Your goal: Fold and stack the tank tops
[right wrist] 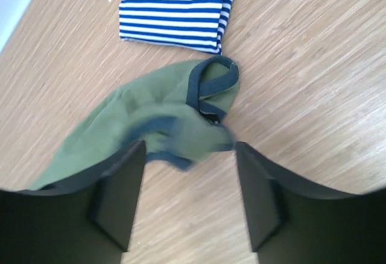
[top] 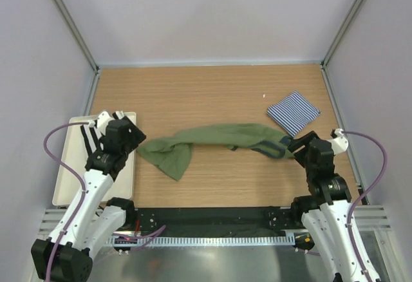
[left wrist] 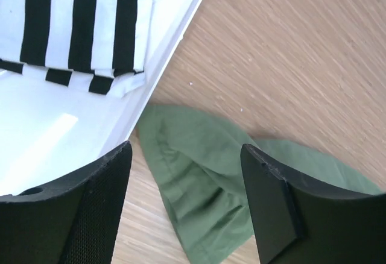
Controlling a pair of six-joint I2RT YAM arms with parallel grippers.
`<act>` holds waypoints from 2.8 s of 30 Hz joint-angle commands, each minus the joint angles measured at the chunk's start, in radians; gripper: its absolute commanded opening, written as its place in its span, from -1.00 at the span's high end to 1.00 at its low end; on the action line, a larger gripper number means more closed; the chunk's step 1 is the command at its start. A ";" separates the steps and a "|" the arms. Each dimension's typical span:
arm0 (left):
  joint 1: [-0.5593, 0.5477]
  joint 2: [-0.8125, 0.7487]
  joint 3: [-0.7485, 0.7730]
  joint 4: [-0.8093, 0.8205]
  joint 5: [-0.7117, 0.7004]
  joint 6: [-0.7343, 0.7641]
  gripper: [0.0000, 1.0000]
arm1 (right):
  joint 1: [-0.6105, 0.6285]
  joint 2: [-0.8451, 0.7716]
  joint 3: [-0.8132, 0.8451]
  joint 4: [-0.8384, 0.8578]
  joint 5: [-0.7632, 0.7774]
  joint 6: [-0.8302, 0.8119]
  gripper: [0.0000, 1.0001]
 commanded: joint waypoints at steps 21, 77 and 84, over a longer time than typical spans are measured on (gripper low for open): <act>-0.264 0.481 0.159 0.085 0.205 0.124 -0.75 | 0.108 0.573 0.131 0.168 -0.190 -0.179 -0.51; -0.085 0.547 0.014 0.294 0.148 0.222 1.00 | 0.421 0.789 0.289 0.202 -0.364 -0.349 -0.25; -0.065 0.595 0.031 0.303 0.223 0.219 1.00 | 0.528 0.809 0.255 0.183 -0.260 -0.334 -0.27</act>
